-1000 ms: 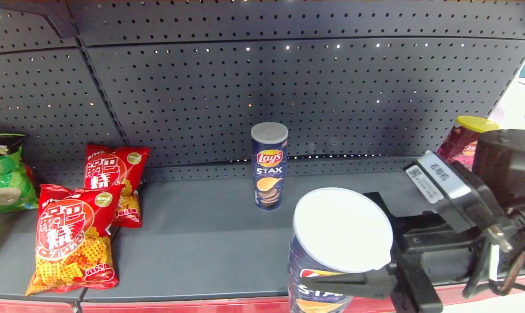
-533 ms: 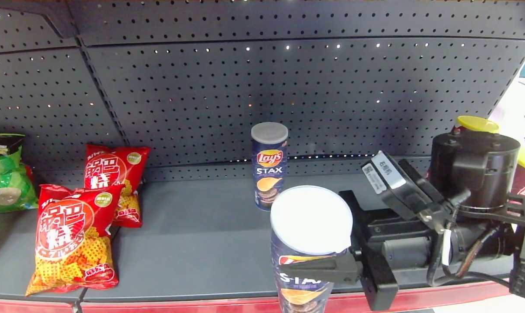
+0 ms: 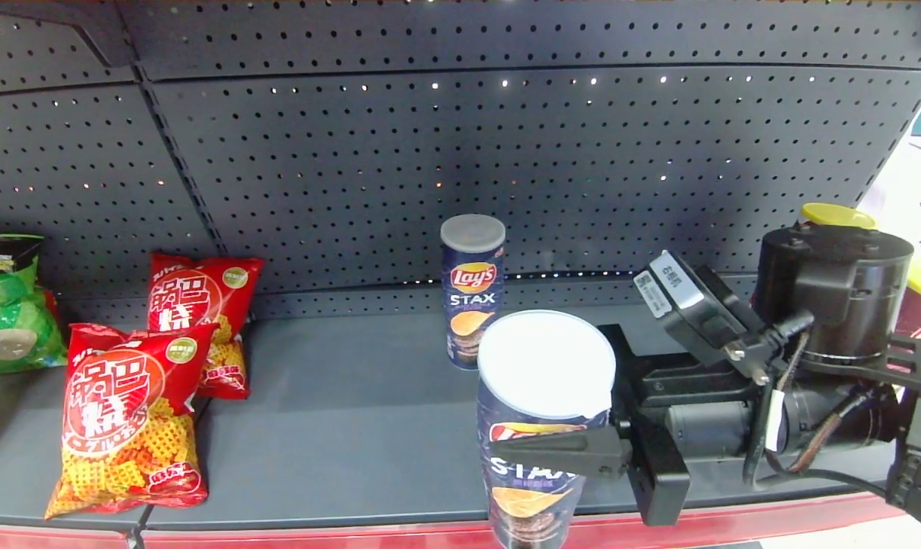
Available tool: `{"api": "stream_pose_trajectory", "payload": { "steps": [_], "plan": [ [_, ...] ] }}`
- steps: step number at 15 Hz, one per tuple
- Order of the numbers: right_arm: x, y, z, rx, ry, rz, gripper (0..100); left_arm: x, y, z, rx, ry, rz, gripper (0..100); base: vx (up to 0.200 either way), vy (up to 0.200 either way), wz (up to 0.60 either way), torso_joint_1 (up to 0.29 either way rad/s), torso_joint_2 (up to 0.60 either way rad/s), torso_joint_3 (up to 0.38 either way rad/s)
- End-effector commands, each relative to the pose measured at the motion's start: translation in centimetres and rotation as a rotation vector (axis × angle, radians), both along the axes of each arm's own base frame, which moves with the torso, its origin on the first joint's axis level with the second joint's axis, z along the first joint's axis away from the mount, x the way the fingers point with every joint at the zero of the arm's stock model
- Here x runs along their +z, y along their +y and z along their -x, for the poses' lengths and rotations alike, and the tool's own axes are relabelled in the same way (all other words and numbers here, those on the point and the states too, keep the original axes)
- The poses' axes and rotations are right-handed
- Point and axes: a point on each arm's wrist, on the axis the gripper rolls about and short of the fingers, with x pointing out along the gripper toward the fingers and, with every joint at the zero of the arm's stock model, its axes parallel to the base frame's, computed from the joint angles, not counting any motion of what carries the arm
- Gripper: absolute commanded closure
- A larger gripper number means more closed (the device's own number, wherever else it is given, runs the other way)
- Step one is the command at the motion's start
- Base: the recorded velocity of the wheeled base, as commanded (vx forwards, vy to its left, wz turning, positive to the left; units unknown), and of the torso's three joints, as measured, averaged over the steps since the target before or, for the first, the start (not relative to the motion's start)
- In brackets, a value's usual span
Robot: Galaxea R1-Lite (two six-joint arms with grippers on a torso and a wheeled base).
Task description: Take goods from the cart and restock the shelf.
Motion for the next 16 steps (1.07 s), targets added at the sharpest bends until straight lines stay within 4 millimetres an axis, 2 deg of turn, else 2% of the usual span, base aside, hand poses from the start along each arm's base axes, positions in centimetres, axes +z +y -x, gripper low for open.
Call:
{"api": "stream_pose_trajectory", "payload": {
  "steps": [1, 2, 3, 4, 5, 6, 7, 8, 10, 12, 13, 16],
  "plan": [
    [0.2, -0.3, 0.4, -0.002, -0.006, -0.005, 100, 5.6, 0.1, 0.4, -0.056, -0.105, 0.185, 0, 0.0, 0.0, 0.0, 0.0, 0.0, 0.0],
    [0.2, -0.2, 0.3, -0.003, -0.003, -0.004, 100, 7.6, 0.1, 0.1, -0.071, -0.111, 0.26, 0, 0.0, 0.0, 0.0, 0.0, 0.0, 0.0],
    [0.2, -0.3, 0.4, -0.002, -0.003, -0.004, 100, 8.6, 0.1, 0.2, -0.066, -0.129, 0.206, 0, 0.0, 0.0, 0.0, 0.0, 0.0, 0.0],
    [0.2, -0.3, 0.3, -0.004, -0.001, -0.006, 100, 9.2, 0.1, -0.3, -0.069, -0.12, 0.093, 0, 0.0, 0.0, 0.0, 0.0, 0.0, 0.0],
    [0.2, -0.3, 0.4, -0.004, 0.004, -0.004, 100, 11.3, -0.1, -1.1, -0.112, -0.127, -0.046, 0, 0.0, 0.0, 0.0, 0.0, 0.0, 0.0],
    [0.2, -0.3, 0.3, -0.006, 0.005, -0.006, 100, 14.6, -0.2, -2.6, -0.152, -0.131, -0.063, 0, 0.0, 0.0, 0.0, 0.0, 0.0, 0.0],
    [0.2, -0.3, 0.3, -0.006, 0.011, -0.006, 100, 16.4, -0.4, -3.9, -0.16, -0.121, -0.062, 0, 0.0, 0.0, 0.0, 0.0, 0.0, 0.0],
    [0.3, -0.3, 0.3, -0.007, 0.014, -0.01, 100, 18.4, -0.5, -6.4, -0.17, -0.098, -0.065, 0, 0.0, 0.0, 0.0, 0.0, 0.0, 0.0],
    [0.3, -0.6, 0.0, -0.021, 0.014, -0.01, 100, 18.1, -1.0, -10.8, -0.233, 0.012, -0.068, 0, 0.0, 0.0, 0.0, 0.0, 0.0, 0.0],
    [0.4, -0.6, -0.3, -0.03, 0.013, -0.012, 100, 16.8, -1.4, -13.5, -0.327, 0.097, -0.16, 0, 0.0, 0.0, 0.0, 0.0, 0.0, 0.0],
    [0.4, -0.8, -0.4, -0.036, 0.015, -0.013, 100, 15.8, -1.6, -14.6, -0.372, 0.137, -0.207, 0, 0.0, 0.0, 0.0, 0.0, 0.0, 0.0],
    [0.4, -0.9, -0.7, -0.049, 0.016, -0.021, 100, 13.2, -2.4, -16.1, -0.452, 0.234, -0.21, 0, 0.0, 0.0, 0.0, 0.0, 0.0, 0.0]
  ]
}}
